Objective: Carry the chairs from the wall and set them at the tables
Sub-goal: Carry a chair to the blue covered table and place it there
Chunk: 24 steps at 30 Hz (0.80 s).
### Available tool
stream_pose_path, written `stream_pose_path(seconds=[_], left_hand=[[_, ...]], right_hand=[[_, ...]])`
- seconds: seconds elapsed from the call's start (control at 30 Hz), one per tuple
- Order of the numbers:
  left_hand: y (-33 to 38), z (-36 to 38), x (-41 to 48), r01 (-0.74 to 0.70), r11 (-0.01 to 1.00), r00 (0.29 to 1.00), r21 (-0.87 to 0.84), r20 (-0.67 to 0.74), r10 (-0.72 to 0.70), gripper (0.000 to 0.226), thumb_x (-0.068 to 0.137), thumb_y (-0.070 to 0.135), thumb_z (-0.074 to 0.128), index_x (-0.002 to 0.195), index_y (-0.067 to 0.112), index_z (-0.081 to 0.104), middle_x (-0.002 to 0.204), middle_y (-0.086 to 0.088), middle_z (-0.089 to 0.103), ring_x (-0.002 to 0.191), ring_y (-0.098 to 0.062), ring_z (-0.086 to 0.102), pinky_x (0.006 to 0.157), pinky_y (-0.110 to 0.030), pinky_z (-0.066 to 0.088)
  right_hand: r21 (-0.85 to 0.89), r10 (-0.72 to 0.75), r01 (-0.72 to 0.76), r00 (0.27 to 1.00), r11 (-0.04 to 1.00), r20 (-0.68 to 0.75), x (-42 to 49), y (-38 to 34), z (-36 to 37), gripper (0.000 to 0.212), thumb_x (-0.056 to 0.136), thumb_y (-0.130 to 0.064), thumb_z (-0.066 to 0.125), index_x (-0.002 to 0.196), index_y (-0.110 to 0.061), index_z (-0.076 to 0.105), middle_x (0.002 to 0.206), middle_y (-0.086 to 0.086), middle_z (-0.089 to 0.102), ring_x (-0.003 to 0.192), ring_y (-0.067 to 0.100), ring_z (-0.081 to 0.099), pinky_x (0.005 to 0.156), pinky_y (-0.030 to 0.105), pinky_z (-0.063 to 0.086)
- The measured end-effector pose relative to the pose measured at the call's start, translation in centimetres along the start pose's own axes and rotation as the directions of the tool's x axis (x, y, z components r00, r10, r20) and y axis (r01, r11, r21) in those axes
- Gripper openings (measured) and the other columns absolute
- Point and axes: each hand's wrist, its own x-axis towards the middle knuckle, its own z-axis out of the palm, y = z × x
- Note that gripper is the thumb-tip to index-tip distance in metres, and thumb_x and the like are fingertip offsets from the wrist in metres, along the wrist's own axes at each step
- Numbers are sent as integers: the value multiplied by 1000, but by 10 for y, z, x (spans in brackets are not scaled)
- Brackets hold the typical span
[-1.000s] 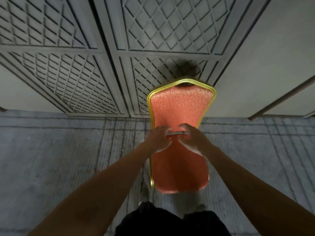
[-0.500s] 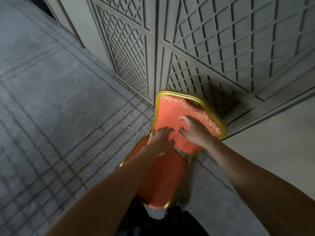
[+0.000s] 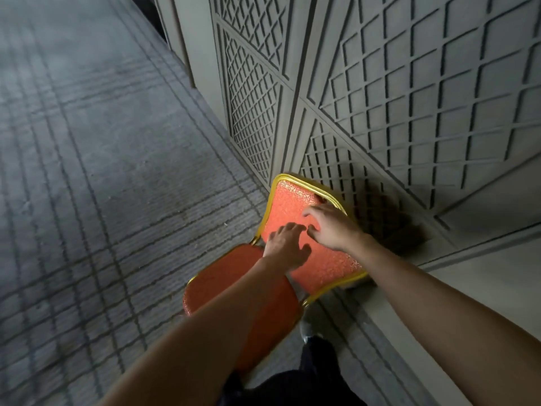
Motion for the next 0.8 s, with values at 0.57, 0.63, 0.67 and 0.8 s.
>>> stream_pose_path(seconds=[0.57, 0.63, 0.67, 0.8], left_hand=[[134, 87, 116, 490, 744, 807, -453, -86, -584, 75, 80, 46, 59, 145, 22, 29, 161, -6, 8, 145, -38, 18, 113, -61, 27], [140, 94, 127, 492, 670, 761, -555, -99, -641, 70, 78, 53, 58, 137, 21, 37, 158, -3, 11, 143, -37, 21, 111, -60, 29], [142, 95, 131, 497, 648, 739, -578, -110, -665, 68, 77, 55, 58, 133, 20, 42, 157, -3, 13, 142, -36, 21, 112, -59, 28], [138, 94, 141, 540, 639, 682, -548, -160, -714, 63, 74, 49, 58, 125, 13, 51, 151, -8, 21, 142, -35, 18, 114, -58, 24]], right_hand=[[-348, -478, 597, 795, 723, 372, 77, 145, -35, 72, 82, 8, 64, 141, -29, 45, 165, -8, -6, 151, 25, -1, 117, 49, 24], [-370, -492, 635, 766, 678, 413, 90, 149, -39, 69, 81, 6, 67, 138, -29, 47, 164, -9, -8, 151, 27, -1, 117, 51, 27], [-383, -509, 657, 750, 650, 423, 97, 149, -39, 64, 83, 4, 66, 135, -28, 48, 165, -7, -7, 151, 28, 0, 118, 51, 27], [-399, -609, 749, 662, 529, 436, 113, 144, -34, 57, 81, 5, 66, 130, -22, 51, 164, 2, 10, 149, 29, 10, 117, 50, 28]])
